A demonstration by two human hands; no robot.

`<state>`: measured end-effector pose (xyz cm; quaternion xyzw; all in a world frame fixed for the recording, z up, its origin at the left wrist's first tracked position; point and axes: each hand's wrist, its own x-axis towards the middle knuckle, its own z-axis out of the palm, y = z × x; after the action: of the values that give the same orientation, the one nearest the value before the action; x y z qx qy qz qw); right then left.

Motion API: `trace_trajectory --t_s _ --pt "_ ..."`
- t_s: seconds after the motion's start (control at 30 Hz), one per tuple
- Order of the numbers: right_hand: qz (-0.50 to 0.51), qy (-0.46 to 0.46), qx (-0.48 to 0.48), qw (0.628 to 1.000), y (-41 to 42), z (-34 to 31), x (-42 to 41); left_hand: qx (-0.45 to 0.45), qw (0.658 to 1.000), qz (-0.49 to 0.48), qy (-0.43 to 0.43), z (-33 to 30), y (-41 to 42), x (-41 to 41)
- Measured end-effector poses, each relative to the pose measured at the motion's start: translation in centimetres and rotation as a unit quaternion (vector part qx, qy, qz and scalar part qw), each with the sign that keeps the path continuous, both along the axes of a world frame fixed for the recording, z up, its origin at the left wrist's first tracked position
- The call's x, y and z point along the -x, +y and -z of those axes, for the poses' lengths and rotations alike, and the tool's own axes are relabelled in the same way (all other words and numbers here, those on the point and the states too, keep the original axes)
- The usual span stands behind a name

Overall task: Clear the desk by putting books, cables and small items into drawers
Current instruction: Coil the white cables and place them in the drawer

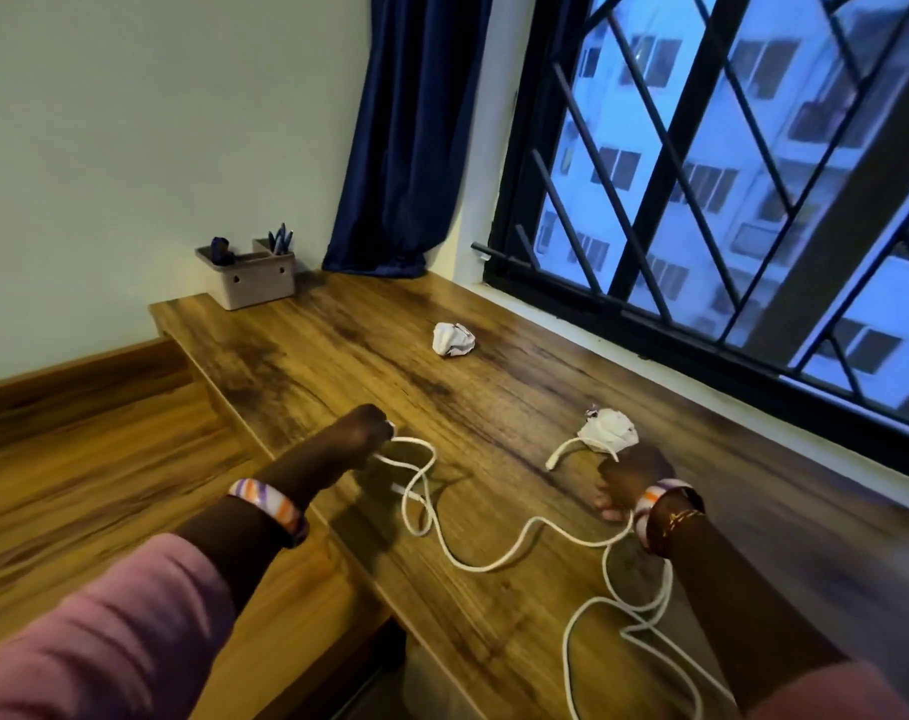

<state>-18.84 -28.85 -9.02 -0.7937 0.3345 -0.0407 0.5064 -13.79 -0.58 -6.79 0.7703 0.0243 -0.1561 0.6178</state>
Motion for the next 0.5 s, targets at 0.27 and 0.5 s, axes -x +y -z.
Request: trace_trajectory --t_s 0.27,0.5 --pt "-0.239 -0.068 0.279 0.928 4.7 -4.0 2.0 0.085 0.995 0.021 0.044 -1.5 -2.3 -0.6" --pt "-0.346 -0.16 0.137 0.914 12.4 -7.7 1.5 0.154 0.974 0.164 -0.04 -9.2 -2.7 0.6"
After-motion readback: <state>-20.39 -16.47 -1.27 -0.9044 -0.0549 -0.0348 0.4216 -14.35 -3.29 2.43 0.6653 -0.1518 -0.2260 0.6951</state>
